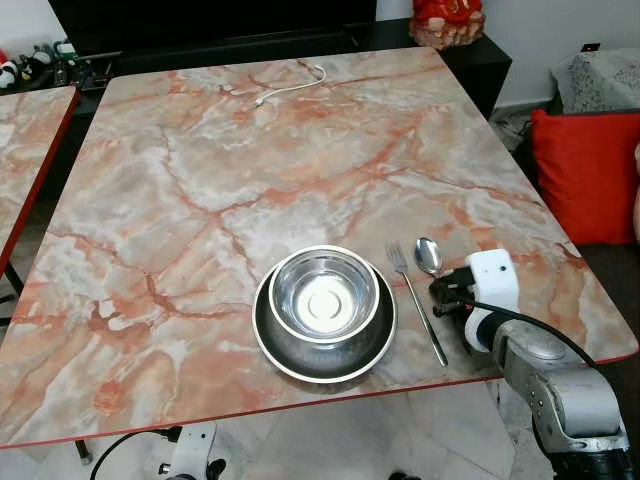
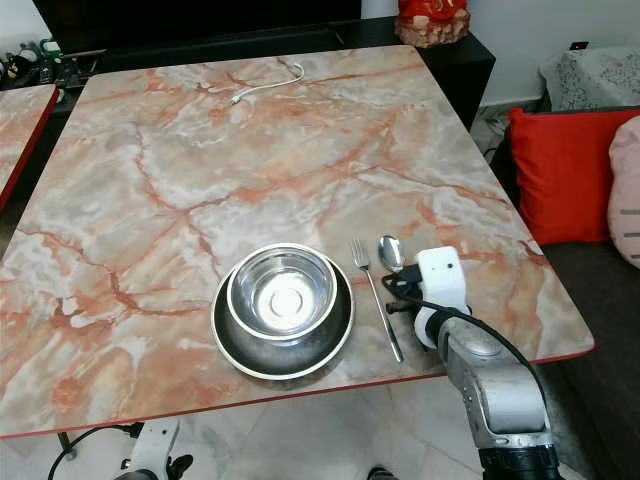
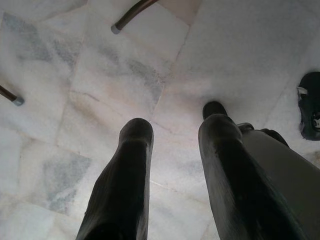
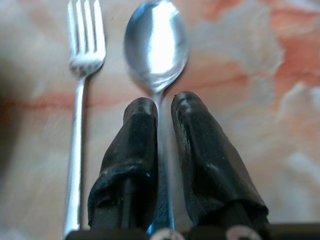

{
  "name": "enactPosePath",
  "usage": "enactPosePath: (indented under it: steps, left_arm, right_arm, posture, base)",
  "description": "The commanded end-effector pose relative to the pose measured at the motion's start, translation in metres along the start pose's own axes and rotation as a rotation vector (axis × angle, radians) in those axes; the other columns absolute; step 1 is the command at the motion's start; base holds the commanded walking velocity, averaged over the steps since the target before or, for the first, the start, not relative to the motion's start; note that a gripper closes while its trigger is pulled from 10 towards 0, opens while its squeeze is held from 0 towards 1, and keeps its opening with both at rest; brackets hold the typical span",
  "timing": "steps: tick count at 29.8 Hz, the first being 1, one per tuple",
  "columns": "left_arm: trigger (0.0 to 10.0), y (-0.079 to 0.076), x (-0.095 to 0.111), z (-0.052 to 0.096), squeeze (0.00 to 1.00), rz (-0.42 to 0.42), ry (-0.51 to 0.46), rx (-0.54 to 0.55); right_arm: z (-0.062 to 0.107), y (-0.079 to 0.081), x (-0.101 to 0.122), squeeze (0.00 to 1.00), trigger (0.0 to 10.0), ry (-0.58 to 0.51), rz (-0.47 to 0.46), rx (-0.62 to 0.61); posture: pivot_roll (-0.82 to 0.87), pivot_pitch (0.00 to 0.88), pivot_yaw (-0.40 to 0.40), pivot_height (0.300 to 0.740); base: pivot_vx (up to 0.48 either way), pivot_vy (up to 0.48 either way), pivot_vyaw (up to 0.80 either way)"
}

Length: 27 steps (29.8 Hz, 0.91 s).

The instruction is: Setting the table

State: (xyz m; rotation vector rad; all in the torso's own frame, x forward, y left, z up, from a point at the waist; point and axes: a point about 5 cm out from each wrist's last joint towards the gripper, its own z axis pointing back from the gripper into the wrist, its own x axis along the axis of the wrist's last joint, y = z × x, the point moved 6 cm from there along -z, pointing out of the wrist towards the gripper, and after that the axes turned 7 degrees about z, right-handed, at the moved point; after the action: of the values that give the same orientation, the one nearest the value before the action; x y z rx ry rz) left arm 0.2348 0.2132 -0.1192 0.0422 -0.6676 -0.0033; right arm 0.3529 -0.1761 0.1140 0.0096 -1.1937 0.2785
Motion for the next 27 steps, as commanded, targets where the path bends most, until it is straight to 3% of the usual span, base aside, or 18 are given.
enactPosePath:
  steps: [1, 8, 11, 16, 22, 27]
  left_arm:
    - [10.0, 0.000, -0.013, 0.002, 0.00, 0.000, 0.041, 0.005]
    - [10.0, -0.002, -0.014, 0.001, 0.00, 0.000, 0.042, 0.002]
    - [10.0, -0.003, -0.014, 0.001, 0.00, 0.001, 0.042, 0.002]
    - [10.0, 0.001, -0.015, 0.002, 0.00, -0.001, 0.040, 0.004]
    - [10.0, 0.001, -0.018, 0.003, 0.00, -0.002, 0.045, 0.006]
    - [10.0, 0.001, -0.020, 0.003, 0.00, -0.001, 0.052, 0.007]
  right_arm:
    - [0.002, -0.001, 0.007, 0.00, 10.0, -0.028, -0.003, -0.004]
    - [0.002, -0.003, 0.008, 0.00, 10.0, -0.041, -0.004, -0.019]
    - [0.005, -0.007, 0.019, 0.00, 10.0, -0.104, -0.026, -0.043]
    - [0.021, -0.020, 0.055, 0.00, 10.0, -0.362, -0.082, -0.154]
    - [0.031, -0.032, 0.038, 0.00, 10.0, -0.386, -0.160, -0.266]
    - [0.034, -0.037, 0.047, 0.00, 10.0, -0.449, -0.185, -0.301]
  posture:
    - [-0.18, 0.171, 0.071, 0.740]
    - [-0.18, 0.171, 0.070, 0.740]
    - [-0.18, 0.172, 0.070, 0.740]
    - [-0.19, 0.169, 0.070, 0.740]
    - [-0.18, 0.164, 0.076, 0.740]
    - [-0.19, 0.155, 0.084, 0.740]
  base:
    - [0.000, 0.000, 0.00]
    - [0.000, 0.000, 0.00]
    - [0.000, 0.000, 0.00]
    - [0.000, 0.000, 0.00]
    - [0.000, 0.000, 0.00]
    - [0.000, 0.000, 0.00]
